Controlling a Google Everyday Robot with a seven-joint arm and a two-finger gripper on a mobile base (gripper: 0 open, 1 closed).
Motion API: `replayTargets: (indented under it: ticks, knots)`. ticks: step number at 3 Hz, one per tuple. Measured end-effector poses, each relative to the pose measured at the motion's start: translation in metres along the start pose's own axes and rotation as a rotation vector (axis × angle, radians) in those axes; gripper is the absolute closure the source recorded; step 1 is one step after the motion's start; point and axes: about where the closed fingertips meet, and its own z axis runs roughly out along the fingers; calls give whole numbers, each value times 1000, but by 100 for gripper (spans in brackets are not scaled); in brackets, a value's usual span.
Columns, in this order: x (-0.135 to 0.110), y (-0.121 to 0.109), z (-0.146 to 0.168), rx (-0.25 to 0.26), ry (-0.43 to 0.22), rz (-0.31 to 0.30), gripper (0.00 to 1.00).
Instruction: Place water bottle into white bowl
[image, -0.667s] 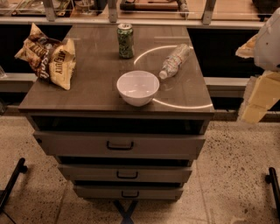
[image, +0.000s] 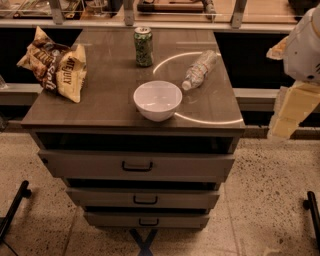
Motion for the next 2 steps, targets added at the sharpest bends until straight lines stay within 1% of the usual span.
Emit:
replayTargets:
  ticks: [1,2]
  knots:
    - [-10,-23,19,91,55,-153,0]
    - [-34,-51,39,164,68,-314,0]
